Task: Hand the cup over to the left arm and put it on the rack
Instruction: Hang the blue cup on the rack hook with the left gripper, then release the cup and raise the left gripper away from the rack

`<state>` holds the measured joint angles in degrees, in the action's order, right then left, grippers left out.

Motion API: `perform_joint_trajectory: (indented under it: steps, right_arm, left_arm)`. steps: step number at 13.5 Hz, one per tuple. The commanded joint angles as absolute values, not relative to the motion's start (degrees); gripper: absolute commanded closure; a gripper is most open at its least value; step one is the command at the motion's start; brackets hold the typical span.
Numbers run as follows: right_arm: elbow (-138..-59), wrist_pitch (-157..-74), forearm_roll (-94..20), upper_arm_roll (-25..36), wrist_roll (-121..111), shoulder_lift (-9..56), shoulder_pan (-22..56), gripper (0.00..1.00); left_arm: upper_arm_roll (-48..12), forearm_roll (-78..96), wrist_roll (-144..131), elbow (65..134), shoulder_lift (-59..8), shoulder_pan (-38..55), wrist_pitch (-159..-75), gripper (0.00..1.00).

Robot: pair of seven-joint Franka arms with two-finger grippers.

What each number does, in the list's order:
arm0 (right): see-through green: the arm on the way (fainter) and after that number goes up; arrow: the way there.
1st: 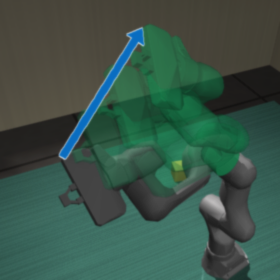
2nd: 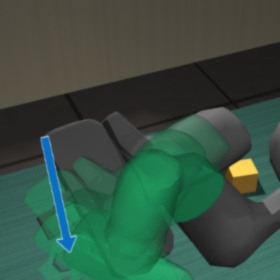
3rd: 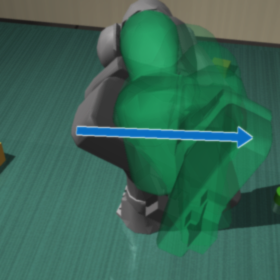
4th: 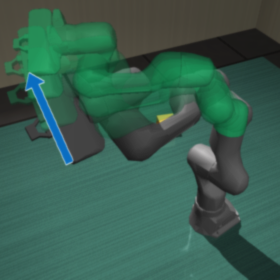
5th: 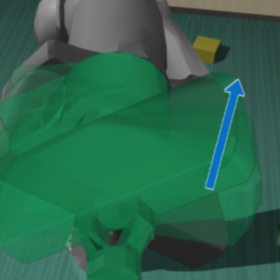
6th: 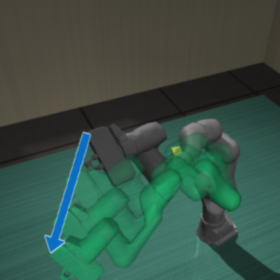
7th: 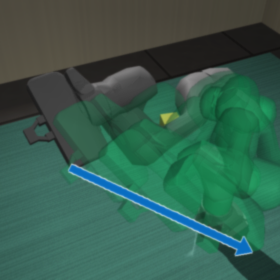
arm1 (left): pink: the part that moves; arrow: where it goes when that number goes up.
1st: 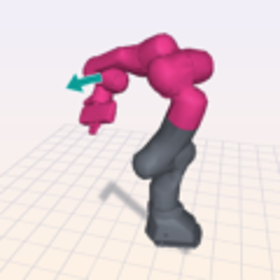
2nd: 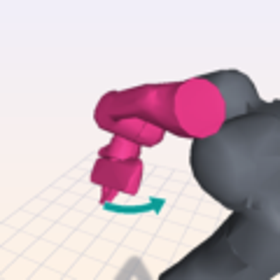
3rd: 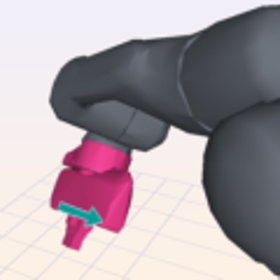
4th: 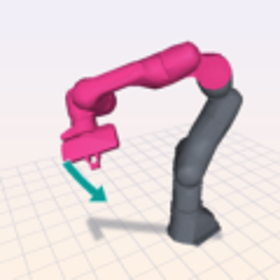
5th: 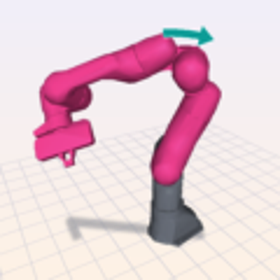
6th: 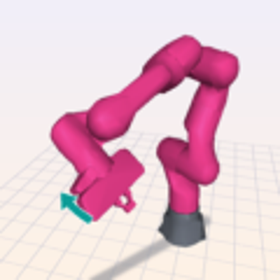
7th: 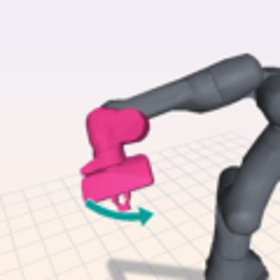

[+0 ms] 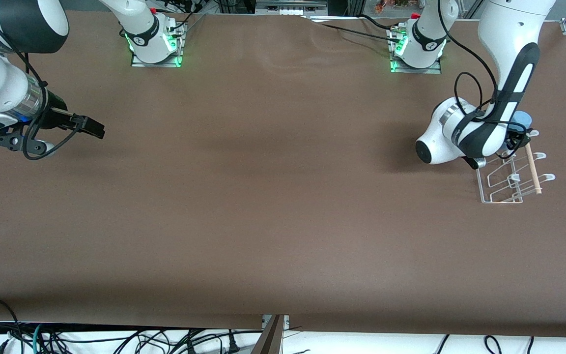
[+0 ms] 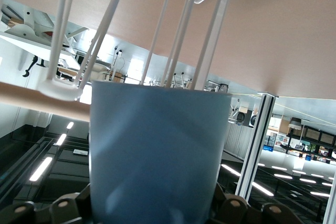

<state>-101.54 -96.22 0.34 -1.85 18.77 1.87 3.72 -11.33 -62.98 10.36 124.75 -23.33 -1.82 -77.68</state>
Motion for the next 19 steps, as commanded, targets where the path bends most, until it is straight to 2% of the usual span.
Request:
perform_joint_trajectory:
  steps: [1, 6, 10, 16, 19]
  right_arm:
    - [-100.90, -95.19, -0.44, -2.29, 18.28, 1.58, 3.25, 0.01]
    - [-100.90, -95.10, -0.44, -2.29, 18.11, 1.58, 3.34, 0.01]
    - [-100.90, -95.10, -0.44, -2.29, 18.19, 1.58, 3.34, 0.01]
    - [-100.90, -95.10, -0.44, -2.29, 18.37, 1.67, 3.43, 0.01]
    - [-100.90, -95.10, -0.44, -2.29, 18.37, 1.67, 3.43, 0.01]
  left_arm:
    - [-11.60, -64.86, 9.84, 125.07, -23.03, -2.46, -78.31, 0.00]
    - [-11.78, -62.15, 10.46, 123.41, -18.74, -3.07, -78.22, 0.00]
    - [-11.87, -42.59, 10.90, 112.71, -12.14, -2.99, -78.05, 0.00]
    - [-11.34, -14.55, 9.84, 96.71, -8.35, -5.53, -76.82, 0.00]
    - [-11.16, -4.87, 9.49, 94.05, -7.56, -6.42, -78.30, 0.00]
